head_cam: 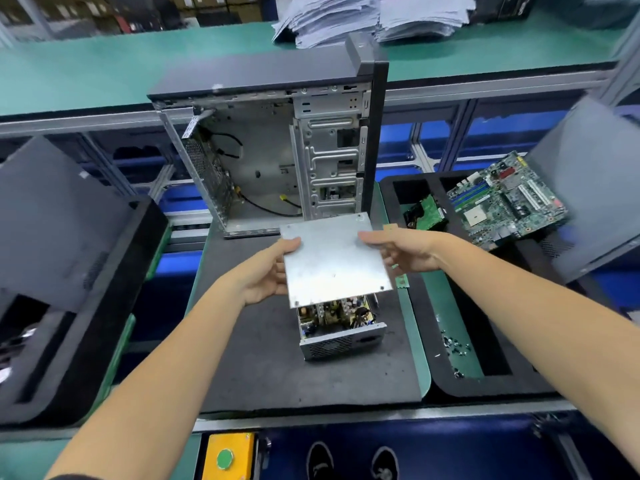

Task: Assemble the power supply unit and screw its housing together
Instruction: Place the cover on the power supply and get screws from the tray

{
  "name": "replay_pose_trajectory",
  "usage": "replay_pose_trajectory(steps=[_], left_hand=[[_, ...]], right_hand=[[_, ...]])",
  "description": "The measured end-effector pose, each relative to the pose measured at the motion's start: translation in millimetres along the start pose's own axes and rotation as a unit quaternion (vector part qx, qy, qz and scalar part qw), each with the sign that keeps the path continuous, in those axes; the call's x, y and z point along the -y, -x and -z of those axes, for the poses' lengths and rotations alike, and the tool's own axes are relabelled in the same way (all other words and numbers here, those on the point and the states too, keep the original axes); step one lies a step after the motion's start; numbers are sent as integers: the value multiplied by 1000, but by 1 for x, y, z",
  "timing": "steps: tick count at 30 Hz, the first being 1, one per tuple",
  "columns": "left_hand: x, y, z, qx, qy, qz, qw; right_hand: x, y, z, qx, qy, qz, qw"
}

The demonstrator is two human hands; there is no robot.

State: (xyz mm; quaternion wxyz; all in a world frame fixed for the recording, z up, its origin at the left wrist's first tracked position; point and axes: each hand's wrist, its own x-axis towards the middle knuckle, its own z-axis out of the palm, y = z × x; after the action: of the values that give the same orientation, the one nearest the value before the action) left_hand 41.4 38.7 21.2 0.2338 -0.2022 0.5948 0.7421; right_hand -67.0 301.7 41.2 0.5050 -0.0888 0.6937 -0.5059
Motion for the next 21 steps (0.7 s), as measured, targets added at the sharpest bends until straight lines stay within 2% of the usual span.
replay_pose_trajectory(steps=[7,21], left_hand=[[23,-3,12,4,-15,20,1000],[58,-5,12,-18,-15,47,999]], right_hand=[[-18,-15,-8,-29,20,-39,999],[-51,-30,-8,3,5,-92,996]])
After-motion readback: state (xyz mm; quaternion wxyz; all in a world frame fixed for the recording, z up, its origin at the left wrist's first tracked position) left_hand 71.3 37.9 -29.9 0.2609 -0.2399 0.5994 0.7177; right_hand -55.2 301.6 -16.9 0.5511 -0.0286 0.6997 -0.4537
